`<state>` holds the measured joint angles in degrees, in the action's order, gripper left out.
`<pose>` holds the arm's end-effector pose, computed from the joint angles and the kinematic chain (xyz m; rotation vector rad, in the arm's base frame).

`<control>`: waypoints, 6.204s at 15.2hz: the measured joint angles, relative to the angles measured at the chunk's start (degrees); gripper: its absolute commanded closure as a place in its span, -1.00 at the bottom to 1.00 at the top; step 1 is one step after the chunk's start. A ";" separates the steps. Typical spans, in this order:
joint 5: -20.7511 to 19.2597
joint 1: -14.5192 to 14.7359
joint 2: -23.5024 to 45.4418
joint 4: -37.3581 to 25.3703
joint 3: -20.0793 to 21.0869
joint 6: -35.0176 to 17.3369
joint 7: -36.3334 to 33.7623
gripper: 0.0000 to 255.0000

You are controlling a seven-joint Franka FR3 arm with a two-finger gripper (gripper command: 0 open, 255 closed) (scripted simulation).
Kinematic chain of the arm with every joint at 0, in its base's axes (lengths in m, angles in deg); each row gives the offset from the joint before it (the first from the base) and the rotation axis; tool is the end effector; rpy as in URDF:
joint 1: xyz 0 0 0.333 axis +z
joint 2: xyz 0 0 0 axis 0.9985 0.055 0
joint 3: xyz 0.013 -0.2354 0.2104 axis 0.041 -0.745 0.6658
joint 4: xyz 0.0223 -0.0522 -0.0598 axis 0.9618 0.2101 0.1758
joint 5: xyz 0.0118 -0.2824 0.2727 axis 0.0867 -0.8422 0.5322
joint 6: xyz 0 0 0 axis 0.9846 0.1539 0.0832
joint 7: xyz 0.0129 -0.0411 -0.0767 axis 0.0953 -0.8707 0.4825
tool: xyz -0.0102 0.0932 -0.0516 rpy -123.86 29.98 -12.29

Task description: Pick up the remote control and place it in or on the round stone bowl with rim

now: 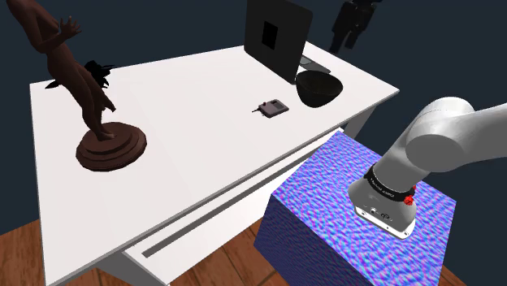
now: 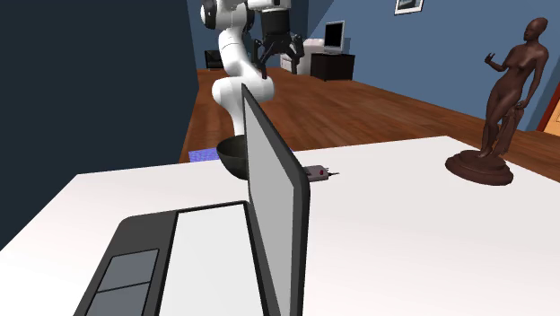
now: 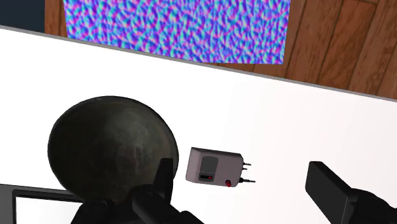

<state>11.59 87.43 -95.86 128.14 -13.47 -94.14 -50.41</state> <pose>0.2954 0.0137 0.5811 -3.0521 0.0004 -0.0105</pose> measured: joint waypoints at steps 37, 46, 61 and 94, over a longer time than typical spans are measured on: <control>-7.36 20.35 39.88 6.49 -11.81 -45.12 70.45 1.00; -7.37 20.34 39.85 6.50 -11.82 -45.13 70.47 1.00; -8.46 20.12 33.22 1.87 -11.25 -33.96 69.55 1.00; -17.11 11.38 14.06 1.30 -20.84 -15.38 83.26 1.00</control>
<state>-5.52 98.82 -81.79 129.44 -34.30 -109.52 32.85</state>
